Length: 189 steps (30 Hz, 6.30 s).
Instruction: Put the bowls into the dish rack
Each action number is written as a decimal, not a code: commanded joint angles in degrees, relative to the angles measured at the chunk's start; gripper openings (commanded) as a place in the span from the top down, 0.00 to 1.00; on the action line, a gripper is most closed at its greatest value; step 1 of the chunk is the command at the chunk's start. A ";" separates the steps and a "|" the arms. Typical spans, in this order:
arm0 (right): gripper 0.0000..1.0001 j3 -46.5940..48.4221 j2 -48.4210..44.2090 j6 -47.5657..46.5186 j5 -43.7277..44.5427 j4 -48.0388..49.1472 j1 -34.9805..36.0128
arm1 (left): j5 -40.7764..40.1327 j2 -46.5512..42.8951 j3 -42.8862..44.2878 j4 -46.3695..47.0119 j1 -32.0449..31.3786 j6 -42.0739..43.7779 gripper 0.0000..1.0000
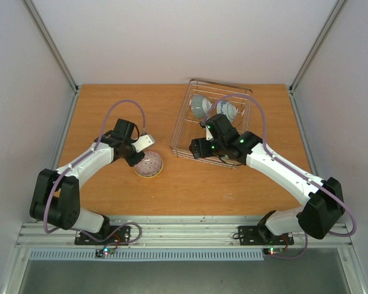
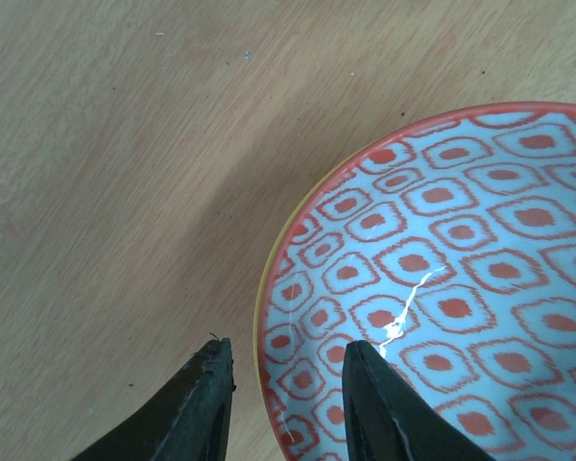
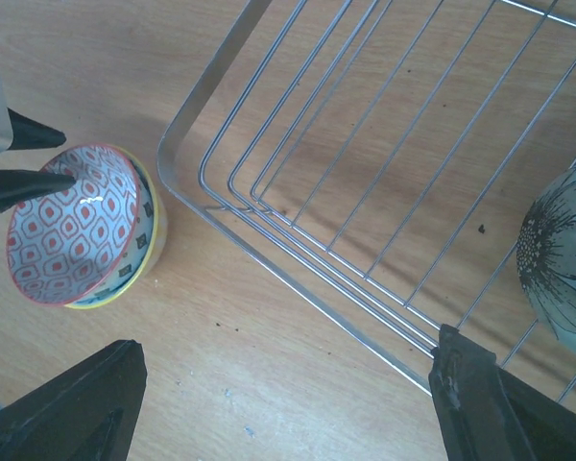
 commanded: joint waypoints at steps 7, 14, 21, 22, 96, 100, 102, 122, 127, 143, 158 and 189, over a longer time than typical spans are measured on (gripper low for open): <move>0.18 -0.68 0.60 0.61 -1.26 1.15 0.51 | 0.24 1.80 -0.57 2.51 0.26 -1.06 0.67; 0.18 -0.69 1.19 0.61 -1.54 1.33 0.55 | 0.15 1.71 -0.49 2.38 0.27 -1.39 0.82; 0.18 -0.82 0.83 0.68 -1.64 1.42 0.64 | -0.03 1.05 -0.92 2.40 0.27 -1.16 0.98; 0.18 -0.86 0.78 0.65 -1.57 1.42 0.66 | 0.01 0.82 -0.93 2.30 0.27 -1.08 0.99; 0.13 -1.64 -1.23 0.35 -12.51 10.86 1.21 | 37.71 -4.32 13.86 -15.98 13.95 -4.79 1.00; 0.11 -3.37 -1.30 3.00 -17.13 17.14 1.24 | 44.27 -2.02 15.44 -17.73 14.60 -5.53 1.00; 0.11 -4.95 -1.38 6.15 -18.84 21.42 1.20 | 46.52 -1.26 14.78 -17.27 14.84 -5.87 1.00; 0.04 -18.72 2.84 34.81 -35.08 67.34 1.41 | 51.73 -3.70 6.21 -4.28 16.01 -11.64 1.00; 0.04 -16.81 3.36 31.88 -31.92 59.15 3.52 | 50.04 -7.08 4.43 -0.99 16.01 -13.81 1.00; 0.04 -17.56 8.42 34.12 -32.04 64.30 5.11 | 54.41 -8.09 4.66 -2.73 16.01 -12.57 1.00; 0.49 -18.29 9.75 36.99 -34.09 70.83 5.22 | 55.87 -7.99 4.43 -3.23 16.01 -11.85 0.99; 0.98 8.68 1.87 0.97 7.60 5.10 5.05 | 44.97 -8.53 2.11 2.77 16.01 -17.82 0.43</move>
